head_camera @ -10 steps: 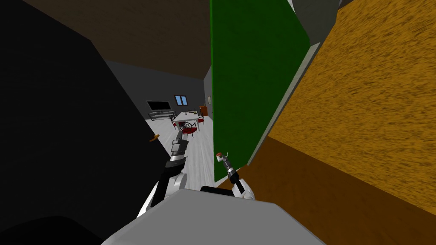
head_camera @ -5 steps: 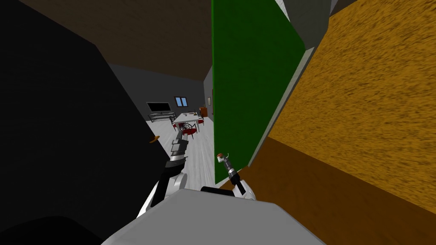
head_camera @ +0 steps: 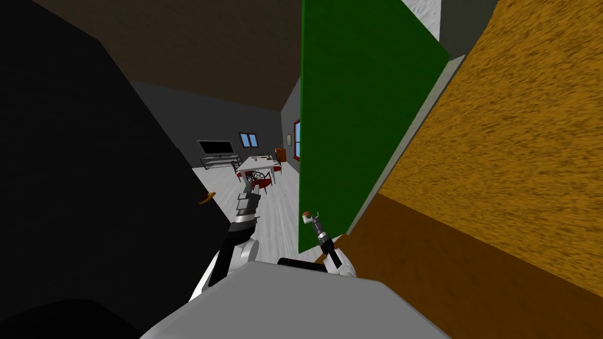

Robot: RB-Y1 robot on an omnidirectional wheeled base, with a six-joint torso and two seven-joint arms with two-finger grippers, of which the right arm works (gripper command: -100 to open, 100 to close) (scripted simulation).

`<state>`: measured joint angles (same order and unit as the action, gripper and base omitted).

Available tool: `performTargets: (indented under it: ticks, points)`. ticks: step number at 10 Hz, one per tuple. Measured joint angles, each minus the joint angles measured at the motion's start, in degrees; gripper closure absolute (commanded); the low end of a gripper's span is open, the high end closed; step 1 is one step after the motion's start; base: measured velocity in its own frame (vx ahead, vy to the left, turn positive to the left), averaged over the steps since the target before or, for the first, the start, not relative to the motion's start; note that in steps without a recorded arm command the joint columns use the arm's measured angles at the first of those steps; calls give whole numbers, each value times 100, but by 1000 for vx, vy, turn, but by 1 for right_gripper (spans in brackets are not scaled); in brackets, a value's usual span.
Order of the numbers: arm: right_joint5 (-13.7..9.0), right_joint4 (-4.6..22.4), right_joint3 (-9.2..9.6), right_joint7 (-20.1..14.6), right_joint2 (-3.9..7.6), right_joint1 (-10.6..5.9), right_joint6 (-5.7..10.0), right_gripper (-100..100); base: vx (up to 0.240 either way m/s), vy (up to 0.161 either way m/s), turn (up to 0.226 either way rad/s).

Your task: Push the door open

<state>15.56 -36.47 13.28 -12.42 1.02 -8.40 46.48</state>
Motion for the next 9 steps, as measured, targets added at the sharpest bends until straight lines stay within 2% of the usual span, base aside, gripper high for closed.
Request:
performTargets:
  ticks: [1, 2, 3, 4, 5, 6, 7, 9]
  points:
    - [-35, -108, -55, 36, 42, 84, -11, 100, 143, 154, -73]
    - [-65, -203, -111, 81, 39, 121, -88, 100, 135, 176, -64]
    - [-85, -506, -130, 49, 138, 280, -226, 100, 110, 113, -43]
    - [-121, -456, -187, 52, 154, 220, -225, 100, 51, 37, 3]
    - [-151, -292, -241, 92, 135, 110, -138, 100, 42, 37, -12]
    - [-175, -218, -287, 146, 99, 73, -106, 100, 79, 102, -81]
    - [-204, -315, -331, 169, 121, 147, -167, 100, 84, 97, -54]
    - [-279, -196, -452, 215, 152, 116, -132, 100, 113, 126, -67]
